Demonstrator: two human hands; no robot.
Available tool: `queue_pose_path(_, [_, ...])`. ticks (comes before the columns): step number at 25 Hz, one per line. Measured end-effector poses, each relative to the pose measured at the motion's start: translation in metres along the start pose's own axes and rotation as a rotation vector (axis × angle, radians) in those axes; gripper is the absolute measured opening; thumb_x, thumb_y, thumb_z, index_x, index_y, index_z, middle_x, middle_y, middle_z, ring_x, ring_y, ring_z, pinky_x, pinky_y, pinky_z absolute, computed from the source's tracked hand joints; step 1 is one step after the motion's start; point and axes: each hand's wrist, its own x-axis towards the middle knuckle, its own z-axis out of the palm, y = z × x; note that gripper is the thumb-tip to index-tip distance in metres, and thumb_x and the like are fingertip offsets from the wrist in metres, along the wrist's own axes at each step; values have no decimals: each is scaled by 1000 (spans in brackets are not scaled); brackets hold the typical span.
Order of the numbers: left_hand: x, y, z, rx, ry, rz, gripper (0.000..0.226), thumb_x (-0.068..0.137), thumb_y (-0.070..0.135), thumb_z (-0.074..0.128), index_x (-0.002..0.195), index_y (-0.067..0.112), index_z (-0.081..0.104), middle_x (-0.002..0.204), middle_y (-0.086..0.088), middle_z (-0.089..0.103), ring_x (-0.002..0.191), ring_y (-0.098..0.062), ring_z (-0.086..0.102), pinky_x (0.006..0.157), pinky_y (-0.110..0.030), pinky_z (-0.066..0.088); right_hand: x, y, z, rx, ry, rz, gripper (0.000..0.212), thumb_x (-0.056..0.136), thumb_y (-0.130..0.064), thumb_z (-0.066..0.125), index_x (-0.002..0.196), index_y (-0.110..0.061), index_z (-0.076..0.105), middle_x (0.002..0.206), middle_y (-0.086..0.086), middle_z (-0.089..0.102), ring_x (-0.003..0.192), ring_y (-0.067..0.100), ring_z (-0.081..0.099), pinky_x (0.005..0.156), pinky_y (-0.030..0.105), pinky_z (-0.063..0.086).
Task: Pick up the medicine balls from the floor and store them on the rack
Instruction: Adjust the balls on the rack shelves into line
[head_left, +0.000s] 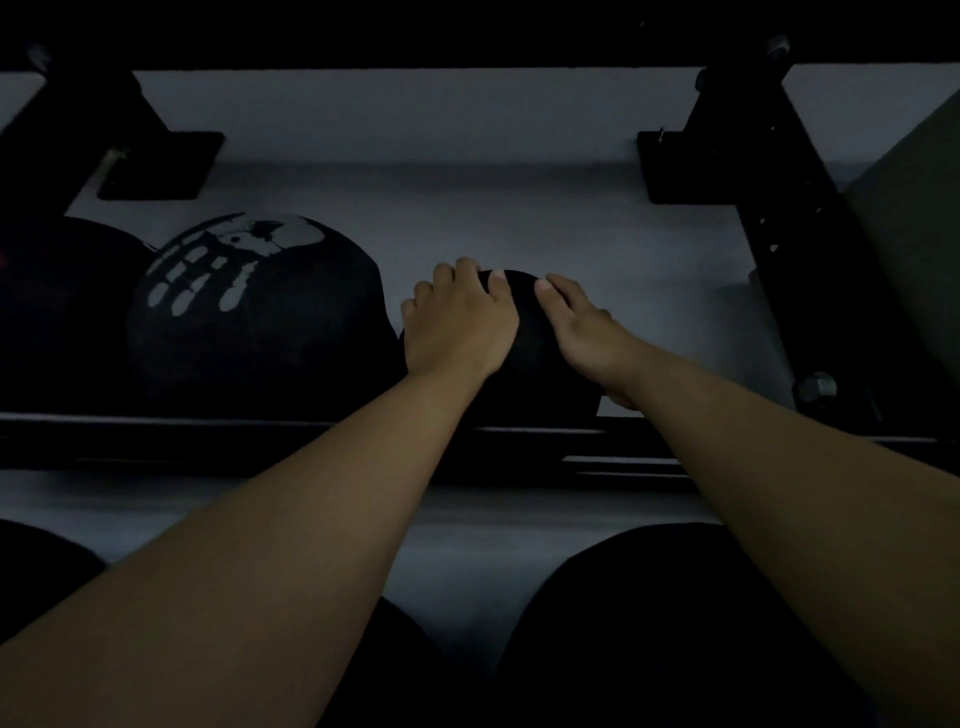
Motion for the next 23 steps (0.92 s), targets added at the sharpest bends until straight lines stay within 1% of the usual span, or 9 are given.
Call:
queue_pose_path(3, [-6,-4,1,1,62,15,50,109,43,26,145,17,50,147,-8,53,133,-30,48,112,-43,30,1,2,0,4,-4,0,70,98,-73,26,161,-43,19,169,15,20,151,35,30,121,41,24])
queue_pose_path(6, [-12,-8,-1,-21,51,59,50,109,43,26,149,19,47,151,-8,51,137,-29,45,113,-42,29,-4,1,-1,-37,5,4,71,98,-74,24,162,-42,18,168,16,22,150,37,32,123,43,24])
queue_pose_path(8, [-11,-9,-4,-28,12,71,53,110,44,25,152,19,43,155,-8,47,141,-29,42,116,-42,28,-6,-1,1,-60,43,-24,71,101,-69,23,162,-33,23,167,16,26,151,38,31,126,47,23])
queue_pose_path(10, [-9,-11,-7,-27,-38,79,56,110,46,23,156,18,38,159,-9,42,144,-29,39,119,-42,26,-8,-5,4,-71,83,-78,66,105,-58,21,160,-22,30,166,16,29,151,39,30,126,49,21])
queue_pose_path(12, [-9,-13,-10,-20,-94,110,58,110,47,22,159,18,33,164,-9,36,148,-30,34,122,-43,24,-15,-7,4,-94,86,-103,59,110,-49,19,163,-23,23,169,16,22,154,37,23,128,45,14])
queue_pose_path(13, [-9,-14,-12,-21,-120,128,59,111,48,21,161,18,30,166,-9,33,151,-30,31,124,-43,23,-18,-8,2,-110,76,-109,58,110,-48,18,164,-26,19,171,15,17,156,36,19,129,44,11])
queue_pose_path(17, [-10,-24,-25,-12,-238,192,60,111,49,19,165,23,18,173,-7,17,159,-27,16,129,-45,13,-29,-13,-3,-181,17,-72,63,108,-57,19,165,-34,8,175,7,5,159,36,7,128,45,6])
queue_pose_path(20, [-13,-29,-37,107,-273,260,60,111,50,19,165,24,16,173,-5,17,158,-26,20,126,-45,18,-35,-20,-5,-203,27,-60,63,107,-58,24,165,-36,11,174,8,9,158,37,11,127,48,10])
queue_pose_path(23, [-2,-31,-56,289,-310,344,58,110,51,21,163,28,21,169,-3,30,152,-27,35,120,-46,24,-36,-29,-5,-283,103,-92,56,107,-55,27,160,-40,26,169,9,23,153,37,23,124,55,19])
